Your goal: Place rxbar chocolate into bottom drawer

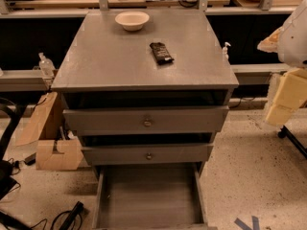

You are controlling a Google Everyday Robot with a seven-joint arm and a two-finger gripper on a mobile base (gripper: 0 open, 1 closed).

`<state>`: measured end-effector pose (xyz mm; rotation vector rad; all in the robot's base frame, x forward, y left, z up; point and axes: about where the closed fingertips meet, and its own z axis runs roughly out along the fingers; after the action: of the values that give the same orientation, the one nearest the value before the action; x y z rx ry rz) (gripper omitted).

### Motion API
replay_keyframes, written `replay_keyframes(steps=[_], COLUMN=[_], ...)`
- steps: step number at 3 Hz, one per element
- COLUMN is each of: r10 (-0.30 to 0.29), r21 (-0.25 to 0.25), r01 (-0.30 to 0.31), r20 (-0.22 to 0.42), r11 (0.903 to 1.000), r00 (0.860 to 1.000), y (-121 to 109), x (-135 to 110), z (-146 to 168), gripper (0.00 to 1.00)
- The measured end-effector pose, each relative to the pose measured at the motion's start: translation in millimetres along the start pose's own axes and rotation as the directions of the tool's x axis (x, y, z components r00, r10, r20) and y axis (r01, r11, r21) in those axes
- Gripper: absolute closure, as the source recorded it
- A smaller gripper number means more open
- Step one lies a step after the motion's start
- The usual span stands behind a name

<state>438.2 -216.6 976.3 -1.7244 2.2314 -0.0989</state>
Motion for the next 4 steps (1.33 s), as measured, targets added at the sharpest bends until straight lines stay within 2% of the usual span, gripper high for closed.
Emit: replay_keyframes(steps=[1, 2, 3, 4], r10=[0.000, 0.024, 0.187, 0.339], r21=[0.000, 0.031, 0.067, 0.111], r01=[0.000, -0.026, -0.198, -0.353], r20=[0.000, 0.059, 0.138, 0.129], r11=[1.0000, 0.9992, 0.9780, 0.9290], r00=[1.000, 0.998, 0.973, 0.932], y=[0.0, -24.6, -96.1, -144.0], x=[0.0, -5.1, -10.2, -15.0], z=[0.0, 13.6, 44.7, 61.7], gripper=[0.00, 0.00, 0.00, 0.00])
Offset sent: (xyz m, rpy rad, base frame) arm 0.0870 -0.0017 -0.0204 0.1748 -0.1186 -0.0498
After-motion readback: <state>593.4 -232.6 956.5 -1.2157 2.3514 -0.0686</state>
